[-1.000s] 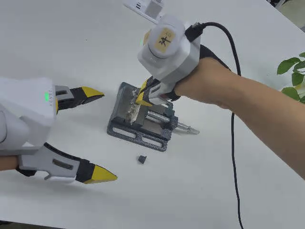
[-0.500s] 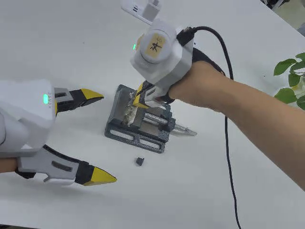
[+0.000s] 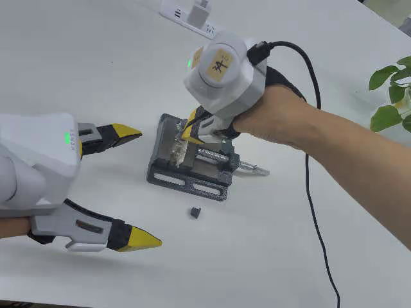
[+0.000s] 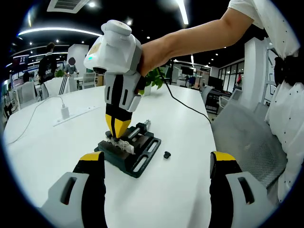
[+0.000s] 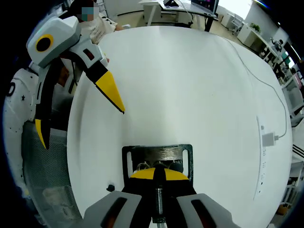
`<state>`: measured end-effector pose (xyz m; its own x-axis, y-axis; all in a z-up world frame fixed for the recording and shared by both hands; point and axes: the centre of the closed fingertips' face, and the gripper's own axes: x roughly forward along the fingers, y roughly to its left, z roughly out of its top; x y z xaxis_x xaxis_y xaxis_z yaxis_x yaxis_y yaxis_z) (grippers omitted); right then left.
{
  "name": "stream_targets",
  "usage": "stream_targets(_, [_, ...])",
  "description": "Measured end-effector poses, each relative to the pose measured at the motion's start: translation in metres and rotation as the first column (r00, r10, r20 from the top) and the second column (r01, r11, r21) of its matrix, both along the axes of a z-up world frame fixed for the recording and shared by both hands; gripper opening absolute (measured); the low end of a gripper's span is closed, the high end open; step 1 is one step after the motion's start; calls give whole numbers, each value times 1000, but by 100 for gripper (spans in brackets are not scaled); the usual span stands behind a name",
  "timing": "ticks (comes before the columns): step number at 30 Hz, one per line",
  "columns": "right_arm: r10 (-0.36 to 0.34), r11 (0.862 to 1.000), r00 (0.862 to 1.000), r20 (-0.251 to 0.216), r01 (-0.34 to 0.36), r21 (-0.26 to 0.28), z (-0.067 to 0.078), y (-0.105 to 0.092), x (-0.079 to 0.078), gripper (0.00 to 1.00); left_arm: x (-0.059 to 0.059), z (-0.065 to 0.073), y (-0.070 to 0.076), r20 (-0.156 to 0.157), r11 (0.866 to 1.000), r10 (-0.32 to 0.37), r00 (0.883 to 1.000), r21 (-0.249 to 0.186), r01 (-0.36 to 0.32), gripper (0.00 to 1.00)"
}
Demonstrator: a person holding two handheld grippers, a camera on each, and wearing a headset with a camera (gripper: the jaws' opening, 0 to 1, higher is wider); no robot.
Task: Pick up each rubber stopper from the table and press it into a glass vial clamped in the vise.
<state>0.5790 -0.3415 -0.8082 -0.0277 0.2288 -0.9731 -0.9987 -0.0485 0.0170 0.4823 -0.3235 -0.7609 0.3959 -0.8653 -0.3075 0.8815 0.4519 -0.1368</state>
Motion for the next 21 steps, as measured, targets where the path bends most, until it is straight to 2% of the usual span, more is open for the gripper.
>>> stream_targets(10, [-45,996,999,-11,46,77,1,0,-2,0,-1,0,4,-3,1000,4,1000,14,-4,91])
stream_targets(21, [-56,993,998,-3,56,104,1,0,-2,0,0,1,7,-1,1000,10,1000,19,-10,90])
